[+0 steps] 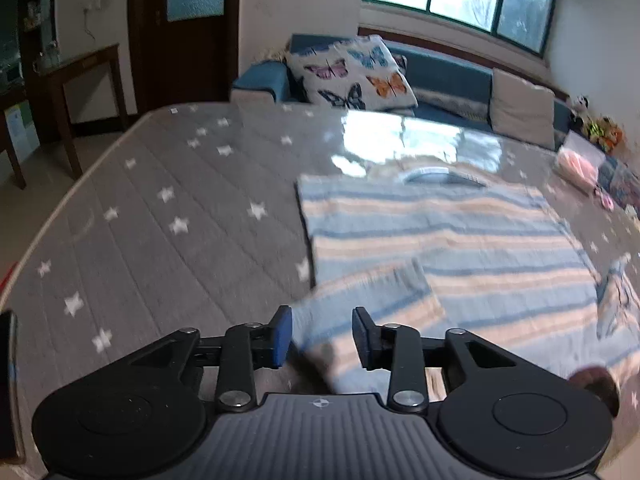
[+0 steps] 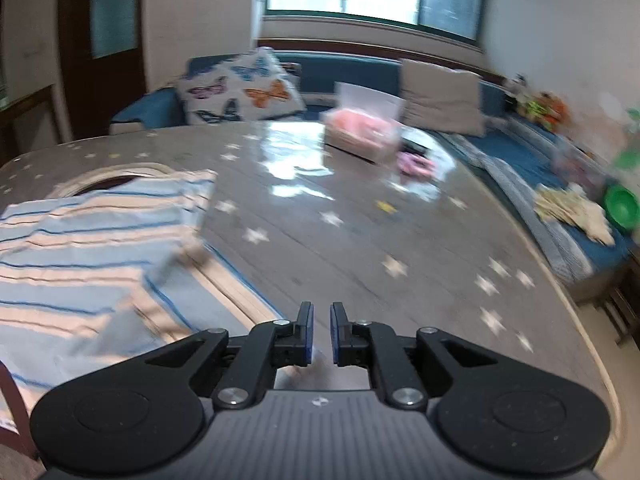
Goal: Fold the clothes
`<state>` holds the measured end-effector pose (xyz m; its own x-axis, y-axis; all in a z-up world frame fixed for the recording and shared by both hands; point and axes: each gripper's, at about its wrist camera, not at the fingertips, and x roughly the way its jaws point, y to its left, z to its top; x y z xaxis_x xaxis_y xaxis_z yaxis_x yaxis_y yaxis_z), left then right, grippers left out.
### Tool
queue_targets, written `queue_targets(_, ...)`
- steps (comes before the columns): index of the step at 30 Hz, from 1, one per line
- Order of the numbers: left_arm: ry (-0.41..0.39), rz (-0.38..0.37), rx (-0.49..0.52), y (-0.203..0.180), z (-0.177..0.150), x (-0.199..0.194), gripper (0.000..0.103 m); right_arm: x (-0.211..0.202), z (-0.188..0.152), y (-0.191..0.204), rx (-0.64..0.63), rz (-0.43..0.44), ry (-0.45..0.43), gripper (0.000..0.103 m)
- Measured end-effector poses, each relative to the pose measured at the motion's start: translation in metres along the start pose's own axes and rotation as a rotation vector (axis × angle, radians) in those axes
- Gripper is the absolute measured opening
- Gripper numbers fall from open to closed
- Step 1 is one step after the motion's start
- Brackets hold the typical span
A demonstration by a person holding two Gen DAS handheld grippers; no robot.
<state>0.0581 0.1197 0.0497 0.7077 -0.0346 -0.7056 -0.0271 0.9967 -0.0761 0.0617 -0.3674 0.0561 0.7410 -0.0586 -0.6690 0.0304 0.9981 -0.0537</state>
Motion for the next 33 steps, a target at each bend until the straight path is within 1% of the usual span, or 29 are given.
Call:
queue_targets(2, -0.016, 0.017, -0.005, 0.001, 0.010, 0.005, 0.044, 0.008, 0.012, 0.009, -0.015, 0.048, 0.003, 0.019)
queue_targets(5, -0.015, 0.023, -0.029, 0.005, 0.027, 0.021, 0.045, 0.023, 0.031, 0.028, -0.047, 0.111, 0.014, 0.020)
queue_targets(7, -0.009, 0.025, -0.031, 0.005, 0.038, 0.036, 0.049, 0.034, 0.044, 0.040, -0.065, 0.146, 0.016, 0.023)
queue_targets(8, -0.007, 0.034, -0.032, 0.004, 0.042, 0.042, 0.049, 0.040, 0.052, 0.045, -0.065, 0.166, 0.018, 0.026)
queue_targets(9, 0.002, 0.043, -0.039, 0.004, 0.048, 0.052, 0.049, 0.047, 0.059, 0.048, -0.065, 0.183, 0.020, 0.027)
queue_targets(11, 0.020, 0.036, -0.056, 0.005, 0.058, 0.071, 0.049, 0.062, 0.073, 0.056, -0.059, 0.213, 0.027, 0.029)
queue_targets(14, 0.035, 0.052, -0.083, 0.008, 0.073, 0.095, 0.050, 0.092, 0.094, 0.064, -0.040, 0.248, 0.059, 0.030)
queue_targets(15, 0.036, 0.058, -0.088, 0.009, 0.078, 0.104, 0.050, 0.101, 0.099, 0.067, -0.038, 0.255, 0.065, 0.031)
queue_targets(17, 0.038, 0.062, -0.104, 0.011, 0.086, 0.120, 0.050, 0.120, 0.109, 0.072, -0.040, 0.262, 0.073, 0.035)
queue_targets(21, 0.056, 0.056, -0.112, 0.013, 0.101, 0.146, 0.050, 0.154, 0.124, 0.083, -0.038, 0.268, 0.091, 0.035)
queue_targets(25, 0.060, 0.063, -0.096, 0.012, 0.108, 0.163, 0.050, 0.185, 0.132, 0.087, -0.023, 0.261, 0.108, 0.036)
queue_targets(27, 0.069, 0.066, -0.095, 0.013, 0.111, 0.172, 0.050, 0.198, 0.135, 0.088, -0.007, 0.263, 0.118, 0.036)
queue_targets(31, 0.082, 0.047, -0.089, 0.013, 0.115, 0.186, 0.047, 0.217, 0.137, 0.089, 0.006, 0.269, 0.132, 0.036)
queue_targets(32, 0.076, 0.042, -0.078, 0.011, 0.116, 0.188, 0.047, 0.220, 0.138, 0.090, 0.005, 0.271, 0.136, 0.036)
queue_targets(33, 0.073, 0.034, -0.063, 0.009, 0.117, 0.190, 0.044, 0.223, 0.138, 0.090, 0.000, 0.271, 0.136, 0.036)
